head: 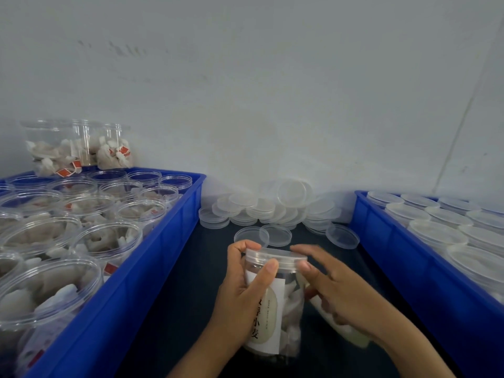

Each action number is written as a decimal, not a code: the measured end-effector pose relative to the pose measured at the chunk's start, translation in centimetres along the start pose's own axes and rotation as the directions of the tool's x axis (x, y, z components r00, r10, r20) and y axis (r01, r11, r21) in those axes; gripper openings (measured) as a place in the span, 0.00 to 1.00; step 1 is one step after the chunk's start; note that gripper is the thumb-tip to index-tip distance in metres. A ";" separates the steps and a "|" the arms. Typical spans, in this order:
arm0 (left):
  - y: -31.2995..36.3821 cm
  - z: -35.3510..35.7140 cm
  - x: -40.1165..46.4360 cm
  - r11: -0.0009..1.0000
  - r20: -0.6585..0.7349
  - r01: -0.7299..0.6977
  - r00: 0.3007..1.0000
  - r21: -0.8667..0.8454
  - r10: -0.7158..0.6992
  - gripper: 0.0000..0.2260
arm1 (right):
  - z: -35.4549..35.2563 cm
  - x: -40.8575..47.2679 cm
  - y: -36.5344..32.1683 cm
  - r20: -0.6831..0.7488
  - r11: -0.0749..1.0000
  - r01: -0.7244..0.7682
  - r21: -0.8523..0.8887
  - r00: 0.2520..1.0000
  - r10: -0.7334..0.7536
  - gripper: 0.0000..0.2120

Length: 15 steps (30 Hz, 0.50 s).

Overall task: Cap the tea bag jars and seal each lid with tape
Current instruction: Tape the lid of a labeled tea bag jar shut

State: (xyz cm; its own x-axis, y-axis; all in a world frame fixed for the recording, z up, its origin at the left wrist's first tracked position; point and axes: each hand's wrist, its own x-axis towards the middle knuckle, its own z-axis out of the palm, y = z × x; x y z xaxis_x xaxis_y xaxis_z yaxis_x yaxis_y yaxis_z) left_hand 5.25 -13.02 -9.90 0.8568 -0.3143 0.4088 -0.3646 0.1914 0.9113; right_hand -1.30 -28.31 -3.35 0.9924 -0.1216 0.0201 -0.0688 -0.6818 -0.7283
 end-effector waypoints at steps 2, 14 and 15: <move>0.0 0.0 0.1 1.000 0.004 -0.003 1.000 -0.011 0.003 0.19 | 0.2 -0.2 -0.1 0.045 0.994 0.028 0.110 0.998 -0.033 0.22; -0.4 0.1 0.6 0.998 -0.044 0.032 0.999 0.046 -0.030 0.12 | -1.7 -2.1 -0.5 -0.244 0.940 0.070 -0.333 0.957 -0.157 0.17; -0.4 0.1 0.6 0.998 -0.044 0.032 0.999 0.048 -0.030 0.12 | -1.7 -2.2 -0.5 -0.245 0.933 0.064 -0.353 0.956 -0.158 0.17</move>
State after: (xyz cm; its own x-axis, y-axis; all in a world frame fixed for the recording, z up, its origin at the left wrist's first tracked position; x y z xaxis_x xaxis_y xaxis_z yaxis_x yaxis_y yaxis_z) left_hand 5.91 -13.40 -9.99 0.8828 -0.2785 0.3784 -0.3536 0.1364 0.9254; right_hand -3.62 -28.90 -1.84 0.9350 -0.1854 0.3024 -0.0371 -0.8990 -0.4364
